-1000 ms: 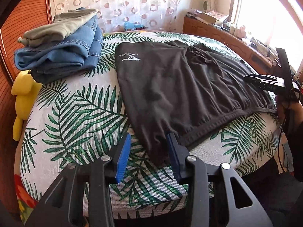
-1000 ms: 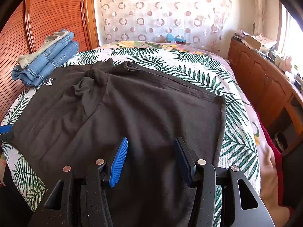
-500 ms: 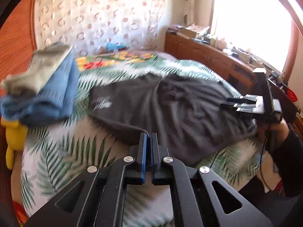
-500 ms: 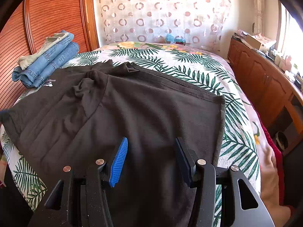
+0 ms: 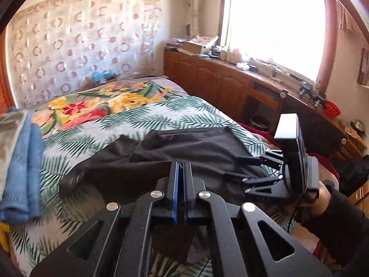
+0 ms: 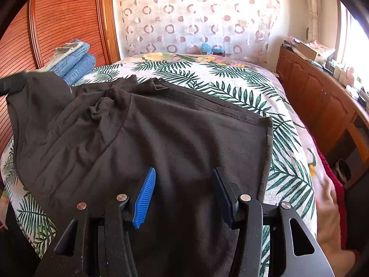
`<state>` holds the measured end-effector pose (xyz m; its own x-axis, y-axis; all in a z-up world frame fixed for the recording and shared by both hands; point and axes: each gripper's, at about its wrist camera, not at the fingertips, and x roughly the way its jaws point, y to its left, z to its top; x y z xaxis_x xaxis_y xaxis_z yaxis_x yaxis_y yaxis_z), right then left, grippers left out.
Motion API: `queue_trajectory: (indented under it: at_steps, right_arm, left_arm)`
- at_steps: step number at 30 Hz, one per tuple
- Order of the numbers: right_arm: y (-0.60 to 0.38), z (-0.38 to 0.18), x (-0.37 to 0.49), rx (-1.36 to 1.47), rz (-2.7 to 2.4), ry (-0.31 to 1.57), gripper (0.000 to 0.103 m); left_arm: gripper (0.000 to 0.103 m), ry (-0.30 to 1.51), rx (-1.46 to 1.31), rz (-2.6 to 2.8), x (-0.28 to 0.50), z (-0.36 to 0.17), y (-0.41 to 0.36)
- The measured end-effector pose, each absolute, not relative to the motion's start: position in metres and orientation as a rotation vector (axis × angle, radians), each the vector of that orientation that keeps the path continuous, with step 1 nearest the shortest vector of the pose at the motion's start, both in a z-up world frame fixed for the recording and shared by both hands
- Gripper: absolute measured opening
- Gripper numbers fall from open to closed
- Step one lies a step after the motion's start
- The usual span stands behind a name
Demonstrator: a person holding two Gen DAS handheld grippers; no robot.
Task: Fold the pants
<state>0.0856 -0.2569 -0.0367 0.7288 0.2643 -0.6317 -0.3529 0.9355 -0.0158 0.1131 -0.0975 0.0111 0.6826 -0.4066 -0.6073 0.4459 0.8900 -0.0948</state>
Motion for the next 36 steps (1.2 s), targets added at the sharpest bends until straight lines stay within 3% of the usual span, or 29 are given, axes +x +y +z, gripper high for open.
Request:
queue_trajectory:
  at_steps: [8, 10, 12, 13, 15, 36]
  right_arm:
    - [-0.260, -0.038, 0.081, -0.120, 0.340, 0.657, 0.053]
    - [-0.261, -0.038, 0.080, -0.112, 0.336, 0.650, 0.053]
    - [-0.262, -0.038, 0.079, -0.106, 0.332, 0.644, 0.053]
    - [-0.261, -0.038, 0.079, -0.105, 0.330, 0.644, 0.053]
    - [-0.260, -0.039, 0.080, -0.106, 0.328, 0.644, 0.053]
    - [-0.254, -0.035, 0.065, -0.158, 0.304, 0.608, 0.053]
  left_arm:
    - [0.004, 0.702, 0.074, -0.467, 0.122, -0.002, -0.112]
    - [0.011, 0.715, 0.094, -0.461, 0.123, -0.006, -0.114]
    - [0.042, 0.708, 0.106, -0.445, 0.119, -0.007, -0.113]
    - [0.049, 0.703, 0.096, -0.446, 0.118, -0.008, -0.110]
    - [0.081, 0.708, 0.068, -0.449, 0.116, -0.008, -0.103]
    - [0.083, 0.790, 0.050, -0.296, 0.093, -0.070, -0.044]
